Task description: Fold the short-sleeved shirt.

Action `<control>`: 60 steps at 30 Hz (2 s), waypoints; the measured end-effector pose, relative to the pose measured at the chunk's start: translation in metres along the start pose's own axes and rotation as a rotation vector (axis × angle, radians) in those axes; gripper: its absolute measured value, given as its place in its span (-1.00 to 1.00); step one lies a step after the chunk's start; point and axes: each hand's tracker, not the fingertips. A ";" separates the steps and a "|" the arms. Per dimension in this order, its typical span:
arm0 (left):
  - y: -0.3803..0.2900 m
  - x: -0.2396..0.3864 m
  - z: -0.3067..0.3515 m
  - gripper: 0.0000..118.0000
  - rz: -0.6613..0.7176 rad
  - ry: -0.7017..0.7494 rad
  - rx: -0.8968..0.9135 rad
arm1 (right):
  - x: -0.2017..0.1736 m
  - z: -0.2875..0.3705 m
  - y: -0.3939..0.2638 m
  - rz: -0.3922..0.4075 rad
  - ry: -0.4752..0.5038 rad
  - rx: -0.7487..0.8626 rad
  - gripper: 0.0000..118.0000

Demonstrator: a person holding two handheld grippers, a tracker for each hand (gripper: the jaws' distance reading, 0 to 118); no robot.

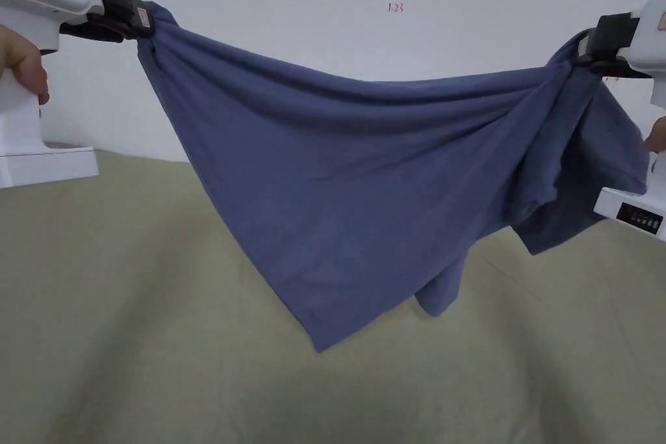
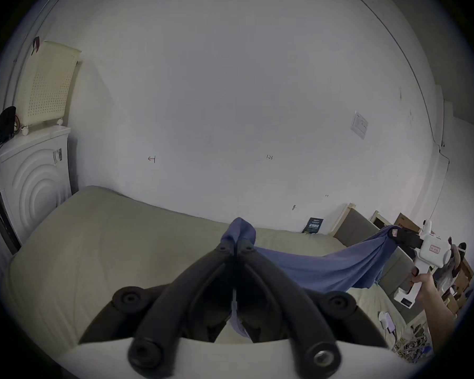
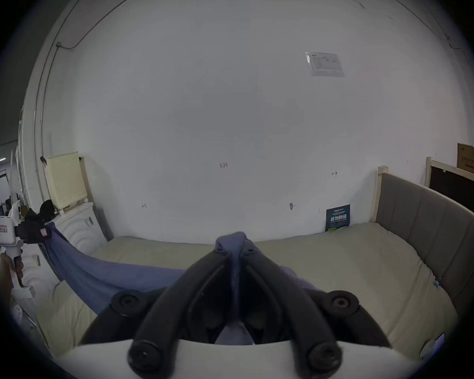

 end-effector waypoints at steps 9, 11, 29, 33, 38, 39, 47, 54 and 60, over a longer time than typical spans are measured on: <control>-0.056 -0.024 0.016 -1.00 0.019 -0.021 -0.081 | 0.017 0.019 -0.060 0.001 0.034 -0.103 -0.93; -0.072 -0.029 0.023 -1.00 0.036 -0.028 -0.096 | 0.021 0.027 -0.075 -0.019 0.047 -0.128 -0.93; -0.236 -0.052 0.121 -1.00 0.134 -0.077 -0.232 | 0.022 0.144 -0.210 -0.065 0.141 -0.306 -0.93; -0.276 -0.061 0.142 -1.00 0.167 -0.050 -0.285 | 0.018 0.167 -0.238 -0.059 0.129 -0.334 -0.93; -0.319 -0.069 0.167 -1.00 0.223 -0.029 -0.355 | 0.017 0.193 -0.277 -0.065 0.094 -0.424 -0.93; -0.326 -0.069 0.171 -1.00 0.217 -0.026 -0.367 | 0.018 0.198 -0.283 -0.070 0.097 -0.440 -0.93; -0.368 -0.065 0.205 -1.00 0.247 0.003 -0.444 | 0.010 0.239 -0.323 -0.056 0.047 -0.578 -0.93; -0.403 -0.071 0.230 -1.00 0.343 0.060 -0.507 | 0.024 0.251 -0.355 -0.192 -0.053 -0.669 -0.93; -0.417 -0.072 0.239 -1.00 0.395 0.061 -0.523 | 0.029 0.263 -0.362 -0.271 -0.050 -0.623 -0.92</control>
